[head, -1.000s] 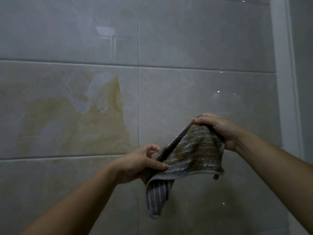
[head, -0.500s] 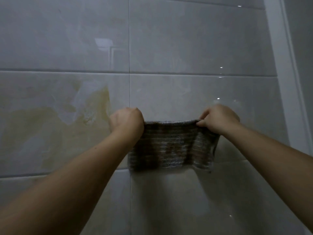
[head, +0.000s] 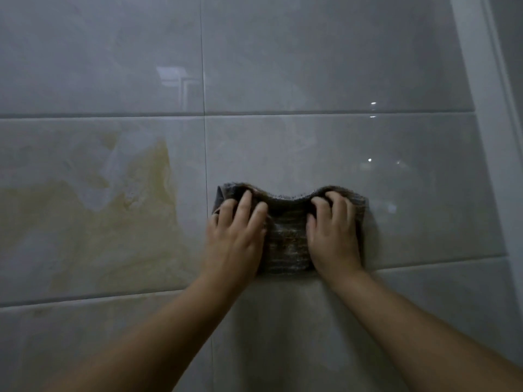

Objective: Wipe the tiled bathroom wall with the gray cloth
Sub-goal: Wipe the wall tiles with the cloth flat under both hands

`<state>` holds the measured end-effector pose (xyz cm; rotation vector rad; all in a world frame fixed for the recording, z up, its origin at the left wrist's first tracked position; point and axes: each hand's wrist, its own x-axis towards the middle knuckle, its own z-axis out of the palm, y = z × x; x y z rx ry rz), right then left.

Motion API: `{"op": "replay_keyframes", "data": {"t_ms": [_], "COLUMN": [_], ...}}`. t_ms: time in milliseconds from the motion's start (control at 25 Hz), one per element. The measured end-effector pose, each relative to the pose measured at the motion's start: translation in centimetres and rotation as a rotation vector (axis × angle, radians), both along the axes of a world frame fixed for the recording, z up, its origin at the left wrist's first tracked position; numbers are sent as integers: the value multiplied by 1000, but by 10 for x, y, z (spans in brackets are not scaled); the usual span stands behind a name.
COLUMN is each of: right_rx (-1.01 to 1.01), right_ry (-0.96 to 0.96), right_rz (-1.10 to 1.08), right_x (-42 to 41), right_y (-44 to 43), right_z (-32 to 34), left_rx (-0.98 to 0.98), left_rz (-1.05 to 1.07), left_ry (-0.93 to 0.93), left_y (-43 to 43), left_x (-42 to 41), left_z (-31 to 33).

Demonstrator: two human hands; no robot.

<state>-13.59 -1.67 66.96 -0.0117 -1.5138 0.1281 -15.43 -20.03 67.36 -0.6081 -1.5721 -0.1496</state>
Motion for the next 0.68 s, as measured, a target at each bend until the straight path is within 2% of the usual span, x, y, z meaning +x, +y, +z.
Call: {"op": "replay_keyframes", "data": {"t_ms": [80, 200, 400, 520, 680], "right_rx": [83, 134, 95, 123, 145], "right_ry": [-34, -82, -16, -10, -3], "right_rz": [12, -3, 21, -84, -89], "right_x": [-10, -11, -13, -22, -34], "right_y": [7, 12, 7, 3, -6], "right_z": [-17, -13, 34, 74, 102], "left_rx": [-63, -28, 37, 33, 37], "left_rz": [139, 144, 12, 98, 166], "left_ry": [-17, -61, -47, 21, 5], "left_y": [0, 4, 11, 0, -12], "left_x": [-12, -15, -25, -37, -38], "left_z": [-9, 0, 48, 80, 108]}}
